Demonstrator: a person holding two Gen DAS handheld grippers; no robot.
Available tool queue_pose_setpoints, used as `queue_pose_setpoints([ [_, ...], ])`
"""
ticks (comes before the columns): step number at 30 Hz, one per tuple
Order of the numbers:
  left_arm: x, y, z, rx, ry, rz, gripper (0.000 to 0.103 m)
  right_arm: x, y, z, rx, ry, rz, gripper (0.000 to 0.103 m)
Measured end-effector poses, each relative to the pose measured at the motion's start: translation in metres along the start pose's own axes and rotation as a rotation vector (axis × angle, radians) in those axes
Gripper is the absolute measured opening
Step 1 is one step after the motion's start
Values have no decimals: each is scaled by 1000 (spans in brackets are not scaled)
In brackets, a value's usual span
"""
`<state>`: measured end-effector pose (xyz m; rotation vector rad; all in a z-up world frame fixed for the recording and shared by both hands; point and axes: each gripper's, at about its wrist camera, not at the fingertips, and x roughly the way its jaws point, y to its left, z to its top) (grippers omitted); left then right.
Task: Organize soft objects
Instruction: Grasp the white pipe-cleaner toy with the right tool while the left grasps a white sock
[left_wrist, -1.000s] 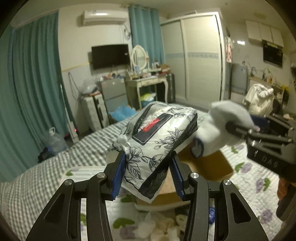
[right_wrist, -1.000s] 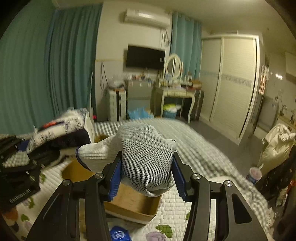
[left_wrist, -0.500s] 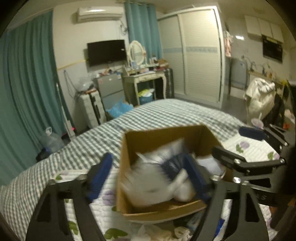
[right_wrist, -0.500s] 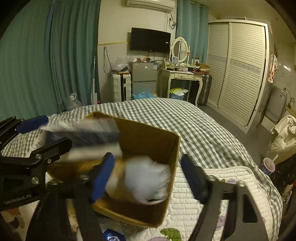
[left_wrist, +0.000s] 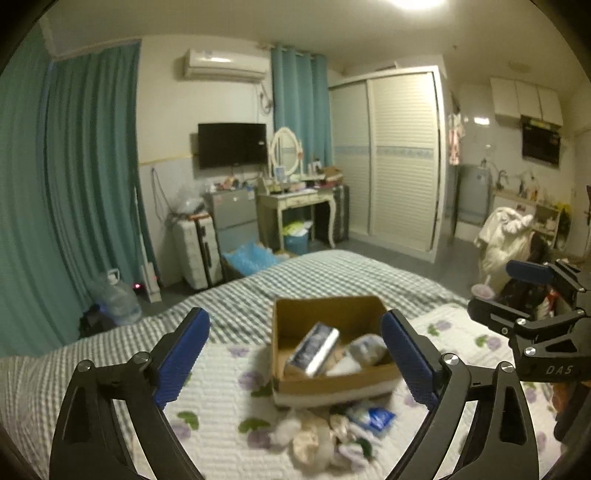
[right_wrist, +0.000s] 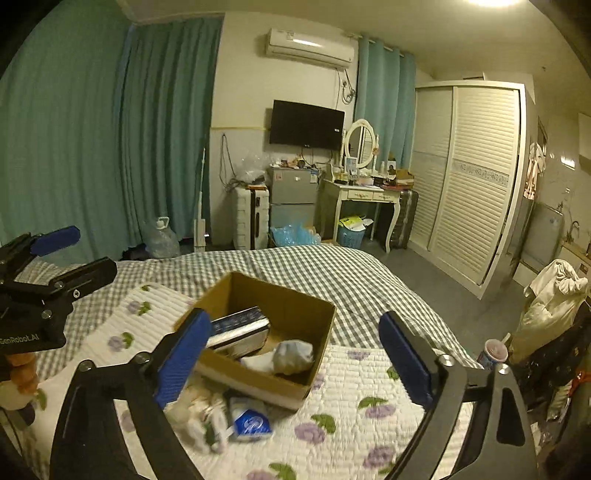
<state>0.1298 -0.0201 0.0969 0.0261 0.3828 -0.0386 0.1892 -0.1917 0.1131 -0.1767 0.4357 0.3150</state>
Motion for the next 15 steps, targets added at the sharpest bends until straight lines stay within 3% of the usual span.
queue_pose_setpoints([
  [4, -8, 6, -30, 0, 63, -10, 96, -18, 18, -26, -3, 42, 17, 94],
  [7, -4, 13, -60, 4, 94, -7, 96, -16, 31, -63, 11, 79, 39, 94],
  [15, 46, 22, -149, -10, 224, -18, 95, 50, 61, -157, 92, 237, 73, 94],
])
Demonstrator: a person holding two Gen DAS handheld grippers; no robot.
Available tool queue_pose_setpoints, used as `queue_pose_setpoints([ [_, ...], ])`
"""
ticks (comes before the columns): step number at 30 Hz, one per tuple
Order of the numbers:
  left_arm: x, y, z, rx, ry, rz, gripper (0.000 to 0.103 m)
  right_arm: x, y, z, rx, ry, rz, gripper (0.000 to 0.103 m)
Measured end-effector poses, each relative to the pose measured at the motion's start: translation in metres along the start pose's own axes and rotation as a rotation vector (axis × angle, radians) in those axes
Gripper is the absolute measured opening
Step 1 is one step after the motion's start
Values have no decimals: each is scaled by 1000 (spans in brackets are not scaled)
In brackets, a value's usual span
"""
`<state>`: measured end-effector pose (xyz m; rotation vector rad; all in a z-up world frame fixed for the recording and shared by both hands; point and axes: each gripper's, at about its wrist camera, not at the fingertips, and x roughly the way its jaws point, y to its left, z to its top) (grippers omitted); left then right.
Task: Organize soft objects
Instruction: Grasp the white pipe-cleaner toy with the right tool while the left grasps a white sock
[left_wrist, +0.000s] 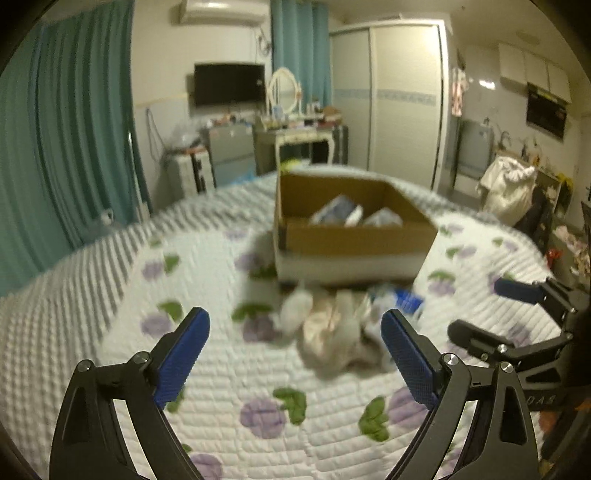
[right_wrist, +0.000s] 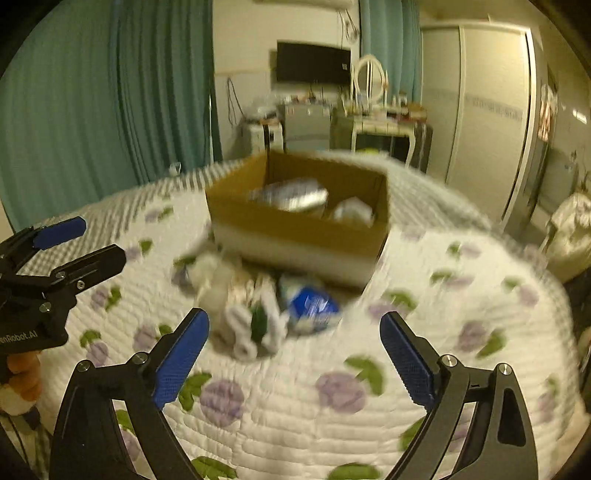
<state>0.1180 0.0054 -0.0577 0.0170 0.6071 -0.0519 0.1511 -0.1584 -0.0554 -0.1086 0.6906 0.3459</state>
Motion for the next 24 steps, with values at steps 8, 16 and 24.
queue_pose_setpoints([
  [8, 37, 17, -27, -47, 78, 6, 94, 63, 13, -21, 32, 85, 19, 84],
  [16, 40, 20, -33, -33, 79, 19, 94, 90, 23, -18, 15, 97, 25, 49],
  [24, 34, -5, -33, 21, 77, -25, 93, 65, 14, -21, 28, 61, 58, 35],
])
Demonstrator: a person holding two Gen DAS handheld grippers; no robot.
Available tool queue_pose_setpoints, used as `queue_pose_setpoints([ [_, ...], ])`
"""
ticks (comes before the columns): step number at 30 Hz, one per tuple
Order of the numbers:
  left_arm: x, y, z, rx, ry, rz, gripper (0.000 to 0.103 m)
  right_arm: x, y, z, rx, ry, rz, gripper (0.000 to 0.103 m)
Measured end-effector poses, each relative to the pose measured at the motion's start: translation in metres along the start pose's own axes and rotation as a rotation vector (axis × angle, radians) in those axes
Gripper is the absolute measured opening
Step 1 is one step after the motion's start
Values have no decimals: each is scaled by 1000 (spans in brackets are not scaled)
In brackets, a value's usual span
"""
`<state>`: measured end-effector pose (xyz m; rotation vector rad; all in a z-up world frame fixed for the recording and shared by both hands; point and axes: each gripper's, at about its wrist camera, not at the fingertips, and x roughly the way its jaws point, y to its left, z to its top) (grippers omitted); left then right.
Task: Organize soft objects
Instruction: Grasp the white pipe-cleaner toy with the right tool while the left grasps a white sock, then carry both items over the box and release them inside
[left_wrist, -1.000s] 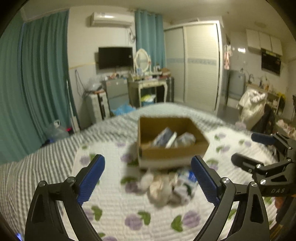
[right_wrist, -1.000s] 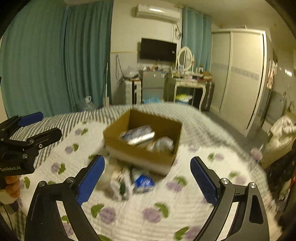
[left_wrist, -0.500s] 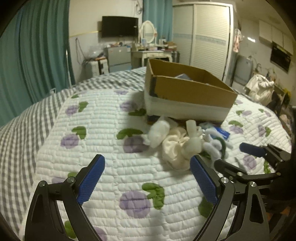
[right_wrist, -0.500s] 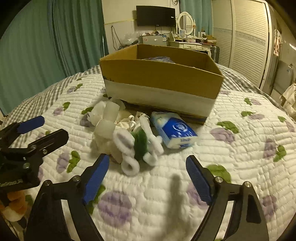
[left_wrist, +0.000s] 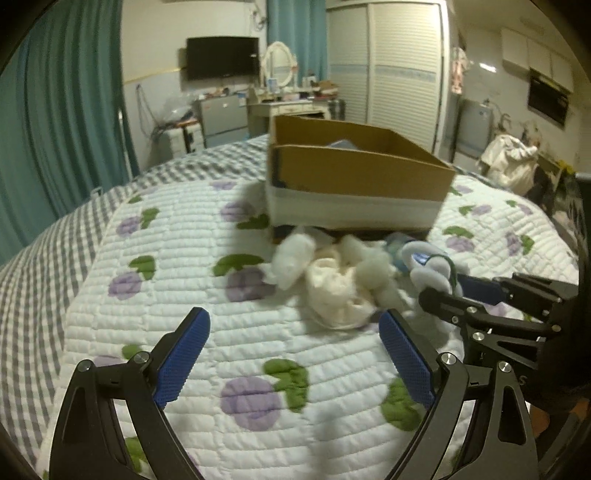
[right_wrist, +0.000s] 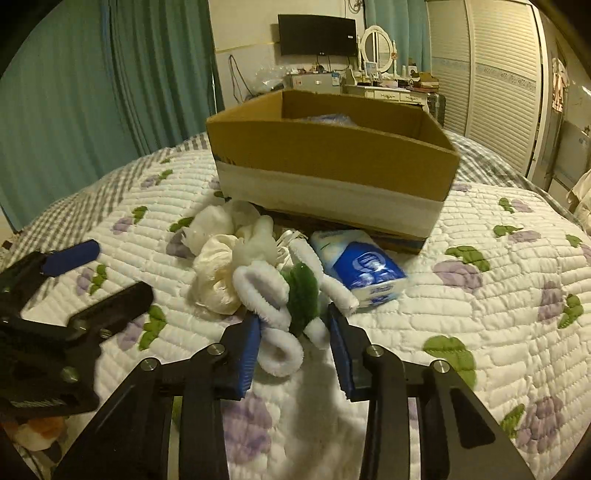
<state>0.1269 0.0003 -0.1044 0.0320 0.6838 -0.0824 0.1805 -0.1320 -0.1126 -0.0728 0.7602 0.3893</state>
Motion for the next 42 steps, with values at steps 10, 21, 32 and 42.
queue_pose_setpoints([
  [10, 16, -40, 11, 28, 47, -75, 69, -36, -39, 4, 50, -39, -29, 35],
  [21, 63, -54, 26, 42, 96, -77, 31, -35, -83, 5, 130, -40, -65, 35],
  [32, 15, -50, 28, 50, 50, -99, 27, -52, -73, 4, 110, -67, -38, 35],
  [42, -57, -53, 63, 45, -55, -107, 27, -113, -61, 27, 68, -155, 27, 35],
])
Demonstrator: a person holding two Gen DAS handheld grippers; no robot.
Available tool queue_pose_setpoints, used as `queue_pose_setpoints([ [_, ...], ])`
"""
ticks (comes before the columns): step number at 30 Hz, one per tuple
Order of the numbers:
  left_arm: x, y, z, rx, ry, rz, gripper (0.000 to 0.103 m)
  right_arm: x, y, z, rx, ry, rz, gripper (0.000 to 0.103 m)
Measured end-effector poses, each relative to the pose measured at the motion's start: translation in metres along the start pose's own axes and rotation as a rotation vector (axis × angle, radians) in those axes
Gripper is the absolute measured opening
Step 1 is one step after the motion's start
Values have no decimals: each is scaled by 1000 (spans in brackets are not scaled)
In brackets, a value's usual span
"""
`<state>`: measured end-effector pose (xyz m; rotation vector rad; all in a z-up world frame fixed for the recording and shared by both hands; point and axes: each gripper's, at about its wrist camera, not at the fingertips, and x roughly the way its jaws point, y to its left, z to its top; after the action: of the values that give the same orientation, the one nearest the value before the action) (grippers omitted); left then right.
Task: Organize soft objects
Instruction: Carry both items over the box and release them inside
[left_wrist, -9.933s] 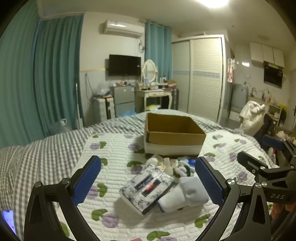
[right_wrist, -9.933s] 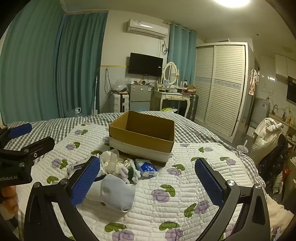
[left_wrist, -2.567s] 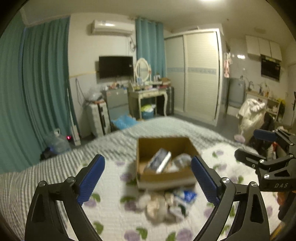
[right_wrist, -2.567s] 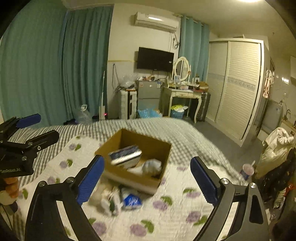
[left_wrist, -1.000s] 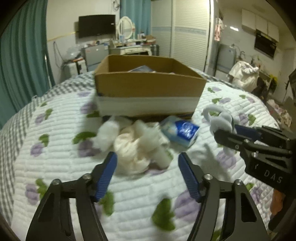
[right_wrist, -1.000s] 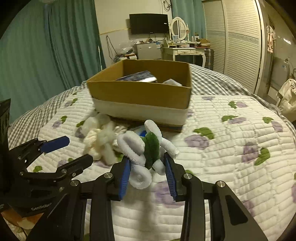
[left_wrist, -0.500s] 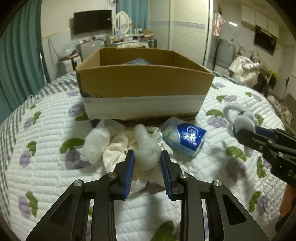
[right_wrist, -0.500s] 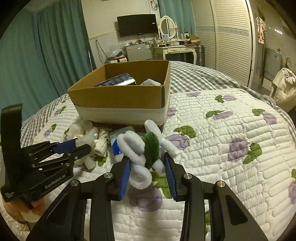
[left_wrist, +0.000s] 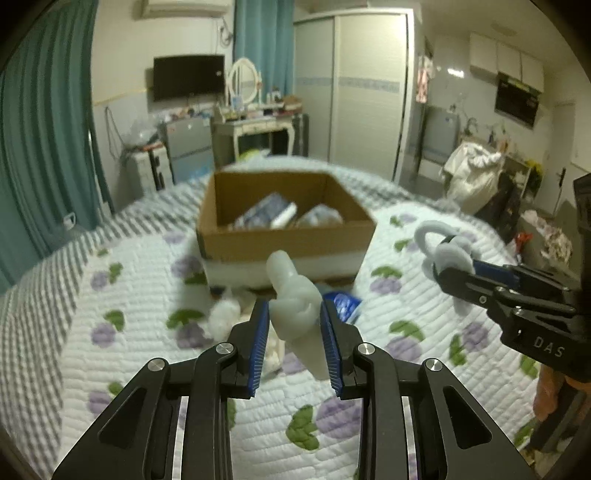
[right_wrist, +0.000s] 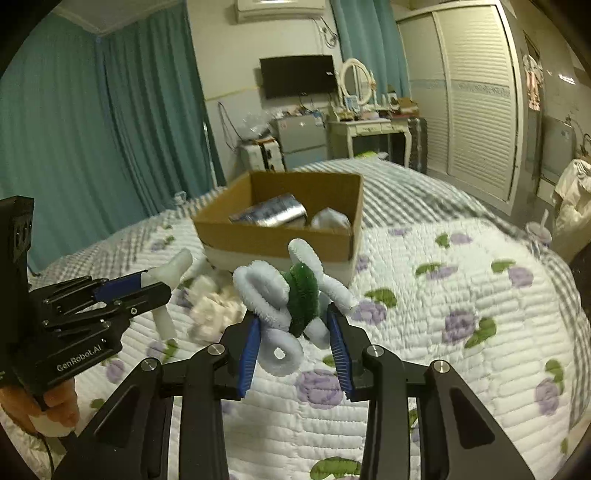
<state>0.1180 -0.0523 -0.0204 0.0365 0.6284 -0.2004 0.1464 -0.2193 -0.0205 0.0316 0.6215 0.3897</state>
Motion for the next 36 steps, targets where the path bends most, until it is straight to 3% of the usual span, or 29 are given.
queue_pose_setpoints([
  [7, -20, 3, 42, -6, -68, -24, 27, -17, 4, 51, -47, -36, 54, 35],
  [13, 2, 12, 74, 13, -101, 2, 27, -5, 7, 102, -114, -62, 53, 35],
  [25, 104, 37, 113, 29, -71, 58, 27, 100, -4, 150, -158, -11, 33, 35],
  [36, 166, 50, 106, 42, -33, 83, 29, 195, -36, 141, -116, 86, 16, 35],
])
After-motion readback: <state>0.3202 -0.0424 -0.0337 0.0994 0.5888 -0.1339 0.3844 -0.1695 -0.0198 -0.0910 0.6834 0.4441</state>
